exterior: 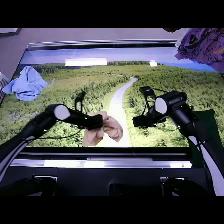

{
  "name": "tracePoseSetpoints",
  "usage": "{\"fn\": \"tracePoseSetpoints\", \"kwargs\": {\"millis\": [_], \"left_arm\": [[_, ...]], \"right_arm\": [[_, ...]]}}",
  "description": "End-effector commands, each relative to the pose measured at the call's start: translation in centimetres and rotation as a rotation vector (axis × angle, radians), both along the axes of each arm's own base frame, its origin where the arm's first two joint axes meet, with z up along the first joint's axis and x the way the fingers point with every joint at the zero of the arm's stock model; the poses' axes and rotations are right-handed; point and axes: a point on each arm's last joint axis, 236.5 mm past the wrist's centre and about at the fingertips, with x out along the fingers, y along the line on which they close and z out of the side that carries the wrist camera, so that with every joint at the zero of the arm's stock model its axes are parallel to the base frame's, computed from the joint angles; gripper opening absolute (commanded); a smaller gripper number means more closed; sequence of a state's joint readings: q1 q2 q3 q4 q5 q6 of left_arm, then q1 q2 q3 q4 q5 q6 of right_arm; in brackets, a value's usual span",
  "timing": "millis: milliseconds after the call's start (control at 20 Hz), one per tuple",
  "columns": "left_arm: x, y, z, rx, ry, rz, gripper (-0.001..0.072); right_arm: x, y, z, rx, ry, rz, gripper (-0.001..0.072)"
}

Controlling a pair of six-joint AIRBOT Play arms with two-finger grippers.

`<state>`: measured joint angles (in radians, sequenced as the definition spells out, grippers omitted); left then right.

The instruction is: Fold the clothes and pants, and hang the long-sleeved shirts on hangers.

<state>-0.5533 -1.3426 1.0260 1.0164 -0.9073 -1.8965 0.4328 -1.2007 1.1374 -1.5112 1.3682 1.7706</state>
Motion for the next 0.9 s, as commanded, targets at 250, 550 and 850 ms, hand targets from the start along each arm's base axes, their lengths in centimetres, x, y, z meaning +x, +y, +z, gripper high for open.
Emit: {"fn": "tracePoseSetpoints", "kwargs": {"millis": [250,550,850], "left_arm": [[3.9,8.0,3.3,0.011,-0.030,0.006,0.0602],[5.8,18.4,6.2,0.025,-0.070,0.158,0.0596],[6.5,20.4,6.2,0.027,-0.071,0.215,0.0596]], "right_arm": [[3.1,-5.7,-0.2,-0.002,-0.037,-0.206,0.0483],[2.0,0.6,-3.8,0.660,0.085,-0.362,0.0473],[-1.4,6.0,-8.2,0.672,0.057,-0.255,0.0477]]}}
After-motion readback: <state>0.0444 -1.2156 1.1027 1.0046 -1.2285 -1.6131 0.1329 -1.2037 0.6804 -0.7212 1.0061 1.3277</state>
